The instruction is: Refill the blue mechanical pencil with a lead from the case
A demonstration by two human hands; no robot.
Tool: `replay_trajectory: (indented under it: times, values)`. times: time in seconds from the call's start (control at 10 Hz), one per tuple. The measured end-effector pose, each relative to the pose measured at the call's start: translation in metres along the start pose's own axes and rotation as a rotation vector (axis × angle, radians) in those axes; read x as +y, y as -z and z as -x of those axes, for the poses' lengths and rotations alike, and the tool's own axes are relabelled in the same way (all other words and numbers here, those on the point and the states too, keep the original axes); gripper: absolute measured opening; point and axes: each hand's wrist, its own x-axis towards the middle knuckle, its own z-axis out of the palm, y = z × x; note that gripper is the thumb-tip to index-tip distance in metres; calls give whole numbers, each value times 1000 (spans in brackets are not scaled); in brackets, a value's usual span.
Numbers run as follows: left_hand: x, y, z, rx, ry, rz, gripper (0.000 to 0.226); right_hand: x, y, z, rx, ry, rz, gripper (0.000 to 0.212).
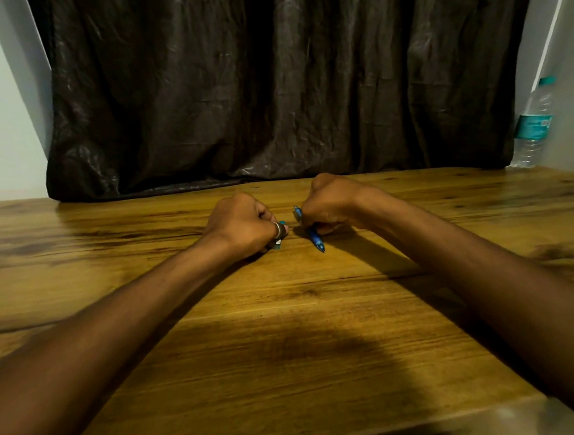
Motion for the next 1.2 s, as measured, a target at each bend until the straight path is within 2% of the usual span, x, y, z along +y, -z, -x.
replay_trajectory:
  times: [0.1, 0.8, 1.0, 1.1, 1.2]
  values:
    - [0, -2, 1, 13, -17, -16, 17, 0, -2, -2, -3, 1, -36, 9]
    - [1, -5, 2, 38, -43, -13, 15, -3, -6, 4, 11, 79, 42, 21]
    - [3, -3, 4, 56, -34, -7, 24, -1, -6, 0, 3, 72, 50, 17]
    - [6, 0, 15, 76, -62, -69, 19, -1, -10, 1, 120, 102, 173, 42]
    - [5, 2, 24, 89, -66, -90, 19, 3, -15, 8, 179, 94, 159, 52]
